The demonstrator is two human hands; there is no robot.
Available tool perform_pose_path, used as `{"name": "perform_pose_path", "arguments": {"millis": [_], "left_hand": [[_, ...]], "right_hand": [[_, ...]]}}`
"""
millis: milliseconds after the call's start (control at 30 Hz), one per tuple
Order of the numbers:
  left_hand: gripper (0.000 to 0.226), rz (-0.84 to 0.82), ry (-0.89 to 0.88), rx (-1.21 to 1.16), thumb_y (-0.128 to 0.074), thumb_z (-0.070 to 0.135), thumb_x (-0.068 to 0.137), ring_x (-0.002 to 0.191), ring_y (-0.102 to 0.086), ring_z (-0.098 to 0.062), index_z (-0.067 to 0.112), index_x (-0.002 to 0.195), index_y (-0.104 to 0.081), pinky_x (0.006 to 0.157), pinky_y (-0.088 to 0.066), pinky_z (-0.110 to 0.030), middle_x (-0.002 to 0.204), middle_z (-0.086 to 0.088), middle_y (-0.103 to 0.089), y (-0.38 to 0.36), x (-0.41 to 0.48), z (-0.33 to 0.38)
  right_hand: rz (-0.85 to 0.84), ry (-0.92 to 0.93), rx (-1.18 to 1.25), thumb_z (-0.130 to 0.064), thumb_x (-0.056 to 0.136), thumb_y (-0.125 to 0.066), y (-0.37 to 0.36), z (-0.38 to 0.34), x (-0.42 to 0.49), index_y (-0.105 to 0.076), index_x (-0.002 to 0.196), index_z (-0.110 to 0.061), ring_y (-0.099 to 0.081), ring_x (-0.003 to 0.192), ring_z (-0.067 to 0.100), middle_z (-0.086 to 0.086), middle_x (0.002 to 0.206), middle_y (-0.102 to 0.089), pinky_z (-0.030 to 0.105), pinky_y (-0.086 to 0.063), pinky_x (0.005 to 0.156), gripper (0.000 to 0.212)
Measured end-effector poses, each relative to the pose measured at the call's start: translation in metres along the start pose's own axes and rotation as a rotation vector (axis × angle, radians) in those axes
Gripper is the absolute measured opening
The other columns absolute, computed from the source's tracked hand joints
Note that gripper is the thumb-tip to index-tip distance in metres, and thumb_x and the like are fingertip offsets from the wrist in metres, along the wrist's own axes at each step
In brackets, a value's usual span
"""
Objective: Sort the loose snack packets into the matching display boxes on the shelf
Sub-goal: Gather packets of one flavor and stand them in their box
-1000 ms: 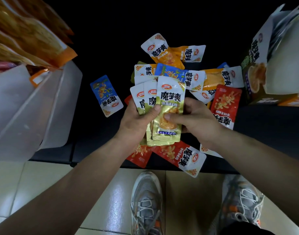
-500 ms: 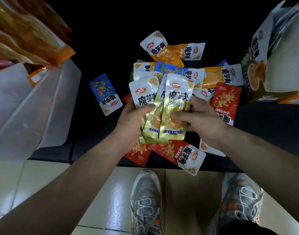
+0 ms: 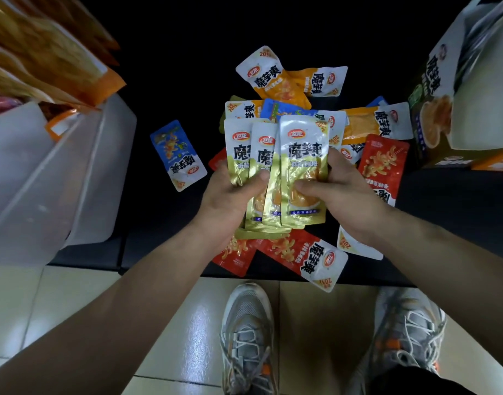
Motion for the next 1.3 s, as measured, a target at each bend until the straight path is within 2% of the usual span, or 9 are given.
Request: {"name": "perform_pose_path", "arguments": {"millis": [133,267,433,567,733,867,1067,1167,1300], "left_hand": [[0.017,0.093,0.138,-0.208,-0.075,0.029,0.065,0.113,-0.064,-0.033,0.026,0.082,-0.074,0.109,-0.04,-0.06,0.103,-0.004,-0.074,0.006,0.0,-0.008],[0.037,0.042,-0.033,0.021,-0.074,0.027,0.083,0.114,-0.067,-0.016,0.027,0.119,-0.066,0.107,-0.046,-0.043,0.117,0.006,-0.073,0.002,-0.003,0.003],[0.037,0.039,-0.085,0.056,-0.078,0.02,0.087,0.105,-0.069,-0.003,0.031,0.118,-0.061,0.097,-0.049,-0.03,0.113,0.01,-0.074,0.0,-0.003,0.0],[0.042,-0.009,-0.074,0.039,-0.077,0.019,0.087,0.113,-0.067,-0.009,0.034,0.121,-0.059,0.104,-0.048,-0.04,0.12,0.008,-0.072,-0.002,0.0,-0.001],[0.063,-0.108,-0.025,0.011,-0.073,0.019,0.072,0.121,-0.063,-0.03,0.024,0.133,-0.057,0.106,-0.045,-0.059,0.127,-0.007,-0.068,-0.009,0.004,-0.006],[0.051,-0.052,0.057,-0.175,-0.06,0.007,0.069,0.106,-0.069,-0.034,0.006,0.121,-0.065,0.097,-0.053,-0.05,0.11,-0.015,-0.074,-0.021,-0.001,-0.006],[0.059,-0.063,0.166,-0.34,-0.067,0.027,0.08,0.113,-0.067,-0.039,0.006,0.135,-0.058,0.095,-0.056,-0.049,0.125,-0.022,-0.068,-0.048,-0.01,0.003],[0.036,-0.103,0.05,-0.171,-0.07,0.011,0.088,0.096,-0.073,-0.022,0.021,0.121,-0.063,0.086,-0.058,-0.04,0.103,0.0,-0.078,-0.066,-0.012,0.014],[0.06,-0.154,-0.066,0.051,-0.074,0.024,0.071,0.11,-0.068,-0.026,0.016,0.128,-0.06,0.102,-0.05,-0.054,0.114,-0.003,-0.074,-0.098,-0.015,0.039]], "right_hand": [[0.013,-0.009,-0.007,-0.01,0.091,-0.071,0.003,-0.002,-0.001,-0.048,0.135,-0.02,-0.069,0.105,0.017,0.001,0.115,-0.07,0.043,-0.05,0.104,0.051],[0.054,-0.045,0.044,-0.029,0.075,-0.078,0.005,0.0,-0.001,-0.04,0.141,-0.011,-0.066,0.111,0.026,0.012,0.123,-0.064,0.052,-0.048,0.105,0.078],[0.05,-0.027,0.081,-0.02,0.076,-0.073,0.005,0.002,-0.001,-0.053,0.121,-0.015,-0.068,0.106,0.024,0.011,0.115,-0.069,0.05,-0.05,0.102,0.049],[0.027,-0.013,0.083,-0.01,0.087,-0.073,0.004,0.005,0.001,-0.051,0.127,-0.015,-0.069,0.103,0.019,0.005,0.113,-0.069,0.043,-0.052,0.098,0.047],[0.005,-0.003,0.121,-0.02,0.077,-0.069,-0.003,0.006,0.0,-0.043,0.142,-0.015,-0.066,0.111,0.019,0.003,0.121,-0.068,0.04,-0.049,0.101,0.07],[0.028,-0.003,0.21,-0.011,0.078,-0.061,-0.01,0.005,-0.004,-0.049,0.137,-0.013,-0.065,0.113,0.026,0.008,0.12,-0.069,0.048,-0.048,0.104,0.06],[0.08,-0.004,0.231,-0.007,0.075,-0.056,-0.006,-0.009,-0.016,-0.057,0.133,-0.015,-0.068,0.108,0.02,0.003,0.114,-0.073,0.039,-0.053,0.096,0.058],[0.063,0.018,0.071,0.003,0.091,-0.051,0.013,-0.02,-0.027,-0.055,0.137,-0.018,-0.067,0.108,0.013,-0.002,0.118,-0.071,0.037,-0.053,0.099,0.05],[0.063,0.068,-0.063,0.0,0.091,-0.049,0.049,-0.042,-0.04,-0.056,0.136,-0.022,-0.066,0.11,0.016,0.0,0.117,-0.071,0.044,-0.053,0.099,0.05]]}}
Point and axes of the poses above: each hand's wrist, its own x-axis towards the middle knuckle, its own y-axis out of the back of the hand, z = x × y, the point moved 5 cm from there along x, towards the middle knuckle
